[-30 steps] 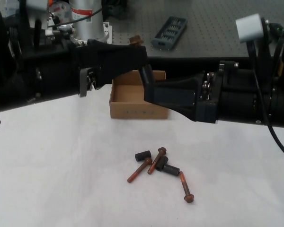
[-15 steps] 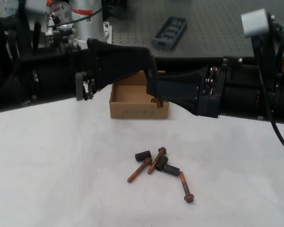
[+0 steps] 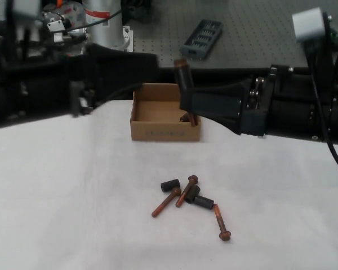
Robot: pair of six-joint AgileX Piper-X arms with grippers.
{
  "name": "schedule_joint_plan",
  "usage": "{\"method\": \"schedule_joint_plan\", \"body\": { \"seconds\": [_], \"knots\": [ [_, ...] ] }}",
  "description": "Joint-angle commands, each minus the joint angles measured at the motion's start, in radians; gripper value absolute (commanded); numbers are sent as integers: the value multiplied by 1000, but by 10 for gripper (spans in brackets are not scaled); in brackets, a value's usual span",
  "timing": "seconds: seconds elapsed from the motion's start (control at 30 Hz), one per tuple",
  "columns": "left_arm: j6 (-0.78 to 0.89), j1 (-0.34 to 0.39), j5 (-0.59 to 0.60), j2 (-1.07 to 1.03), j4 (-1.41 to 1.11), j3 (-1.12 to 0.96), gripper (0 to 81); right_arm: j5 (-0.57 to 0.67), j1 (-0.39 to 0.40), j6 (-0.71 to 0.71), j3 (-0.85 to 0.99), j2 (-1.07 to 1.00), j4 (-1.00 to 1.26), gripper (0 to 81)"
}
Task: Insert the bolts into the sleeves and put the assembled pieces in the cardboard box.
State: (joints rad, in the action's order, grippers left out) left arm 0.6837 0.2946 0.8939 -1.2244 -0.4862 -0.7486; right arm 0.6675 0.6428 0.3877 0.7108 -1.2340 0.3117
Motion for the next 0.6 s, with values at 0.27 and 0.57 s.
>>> {"method": "schedule_joint_plan", "body": {
  "seconds": [0.27,0.57],
  "knots": [
    [-393,-203,-123,313,703,-6,407,-8,-90,-107,261,-214,-264,28],
    [-584,-241,-341,564,1074,-6,407,-136,-123,-120,680,-640,-412,28]
  ]
}}
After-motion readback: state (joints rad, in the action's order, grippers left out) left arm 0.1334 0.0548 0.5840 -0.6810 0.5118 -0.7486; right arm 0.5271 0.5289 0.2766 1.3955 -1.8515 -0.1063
